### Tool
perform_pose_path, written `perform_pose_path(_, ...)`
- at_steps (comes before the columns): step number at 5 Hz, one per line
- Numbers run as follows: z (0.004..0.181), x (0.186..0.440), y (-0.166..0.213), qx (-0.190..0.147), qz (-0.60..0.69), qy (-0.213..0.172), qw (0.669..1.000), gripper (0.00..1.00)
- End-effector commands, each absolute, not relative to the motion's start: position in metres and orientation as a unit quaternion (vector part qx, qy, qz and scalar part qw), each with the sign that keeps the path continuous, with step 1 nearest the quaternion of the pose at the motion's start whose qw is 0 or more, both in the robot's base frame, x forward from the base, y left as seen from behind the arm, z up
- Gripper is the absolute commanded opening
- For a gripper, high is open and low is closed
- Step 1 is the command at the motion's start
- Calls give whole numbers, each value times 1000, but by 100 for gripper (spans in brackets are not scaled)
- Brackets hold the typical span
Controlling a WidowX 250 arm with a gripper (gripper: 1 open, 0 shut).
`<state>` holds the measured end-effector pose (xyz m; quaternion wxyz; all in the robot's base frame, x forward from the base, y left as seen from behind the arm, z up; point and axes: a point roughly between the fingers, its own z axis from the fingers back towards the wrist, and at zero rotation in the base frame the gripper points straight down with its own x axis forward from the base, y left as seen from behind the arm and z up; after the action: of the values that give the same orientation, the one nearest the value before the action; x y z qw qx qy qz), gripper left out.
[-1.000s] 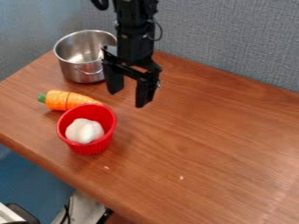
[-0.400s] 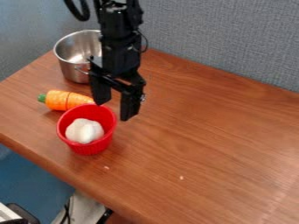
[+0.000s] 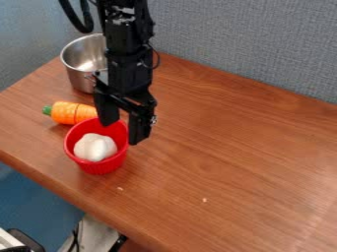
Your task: Put the mushroom in the red bowl
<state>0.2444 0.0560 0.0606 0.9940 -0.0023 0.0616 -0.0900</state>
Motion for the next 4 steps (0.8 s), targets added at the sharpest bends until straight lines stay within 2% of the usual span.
perform_pose_path(1,64,243,64,8,-85,51,995,100)
perform_pose_path(3,50,241,67,6,-84,65,994,100)
perform_pose_path(4,44,241,68,6,-84,71,994,0)
